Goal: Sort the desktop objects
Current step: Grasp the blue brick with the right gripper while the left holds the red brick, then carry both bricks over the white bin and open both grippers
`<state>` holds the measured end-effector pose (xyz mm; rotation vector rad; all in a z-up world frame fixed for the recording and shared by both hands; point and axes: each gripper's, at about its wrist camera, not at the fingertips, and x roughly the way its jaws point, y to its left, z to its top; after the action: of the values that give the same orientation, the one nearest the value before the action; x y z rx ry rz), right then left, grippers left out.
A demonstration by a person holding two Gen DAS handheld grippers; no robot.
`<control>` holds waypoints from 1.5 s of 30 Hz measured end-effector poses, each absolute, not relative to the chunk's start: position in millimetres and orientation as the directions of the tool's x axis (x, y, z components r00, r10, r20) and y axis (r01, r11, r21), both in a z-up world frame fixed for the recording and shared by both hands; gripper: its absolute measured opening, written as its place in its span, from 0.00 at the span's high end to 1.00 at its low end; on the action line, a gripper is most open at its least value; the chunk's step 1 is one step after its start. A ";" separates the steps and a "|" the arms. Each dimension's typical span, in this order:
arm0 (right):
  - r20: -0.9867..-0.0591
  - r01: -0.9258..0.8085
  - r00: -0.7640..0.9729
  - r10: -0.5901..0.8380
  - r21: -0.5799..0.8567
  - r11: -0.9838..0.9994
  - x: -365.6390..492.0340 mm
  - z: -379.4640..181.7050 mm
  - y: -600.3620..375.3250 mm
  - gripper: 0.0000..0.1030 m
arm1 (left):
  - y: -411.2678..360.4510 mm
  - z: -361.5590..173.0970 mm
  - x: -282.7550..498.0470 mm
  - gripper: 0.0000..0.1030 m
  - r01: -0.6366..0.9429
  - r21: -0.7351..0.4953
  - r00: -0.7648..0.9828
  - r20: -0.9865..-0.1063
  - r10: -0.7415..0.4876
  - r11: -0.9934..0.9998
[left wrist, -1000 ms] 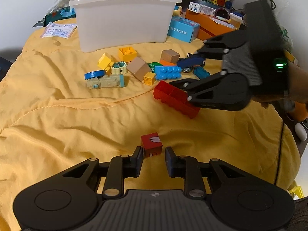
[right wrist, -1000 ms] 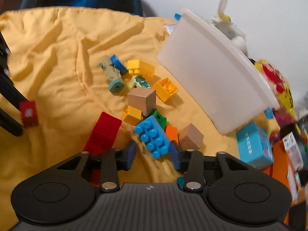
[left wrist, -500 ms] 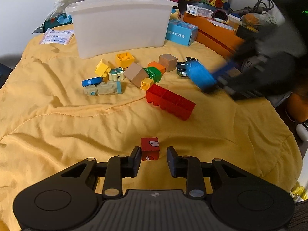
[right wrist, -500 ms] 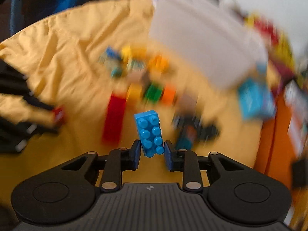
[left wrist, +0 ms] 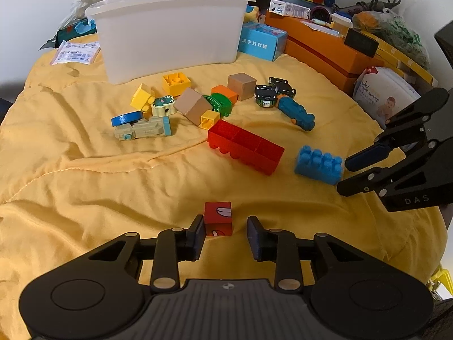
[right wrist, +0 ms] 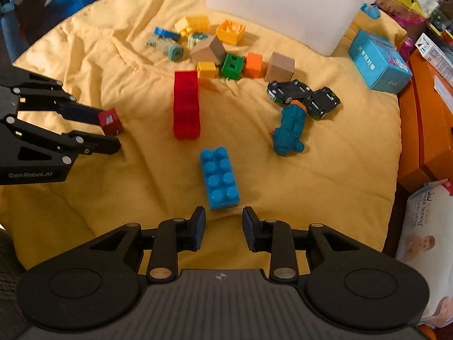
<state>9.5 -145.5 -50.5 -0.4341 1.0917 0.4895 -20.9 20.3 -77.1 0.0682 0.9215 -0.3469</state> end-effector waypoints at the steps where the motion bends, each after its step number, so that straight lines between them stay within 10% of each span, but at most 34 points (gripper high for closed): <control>1: -0.902 -0.573 0.390 0.186 -0.080 0.815 8.4 -48.2 -148.2 0.69 | 20.4 -76.6 -21.3 0.65 0.322 -0.085 0.556 -0.789 -0.261 0.943; 8: -0.839 -0.578 0.489 0.240 -0.105 0.810 8.8 -60.8 -149.9 0.59 | 22.3 -77.5 -18.4 0.65 0.314 -0.075 0.560 -0.790 -0.249 0.946; 25: -0.832 -0.547 0.493 0.256 -0.067 0.834 18.8 -49.3 -151.5 0.74 | 17.0 -51.8 -8.3 0.78 0.335 -0.056 0.608 -0.750 -0.262 0.940; 45: -0.454 -0.362 0.848 0.273 -0.118 0.925 182.6 75.5 -118.6 0.73 | 33.0 65.9 164.5 0.75 0.189 0.093 0.898 -0.420 -0.134 0.977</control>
<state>182.6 -118.6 75.5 -0.2033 0.4463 0.3370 164.5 33.0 65.9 0.1332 0.4249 -0.1679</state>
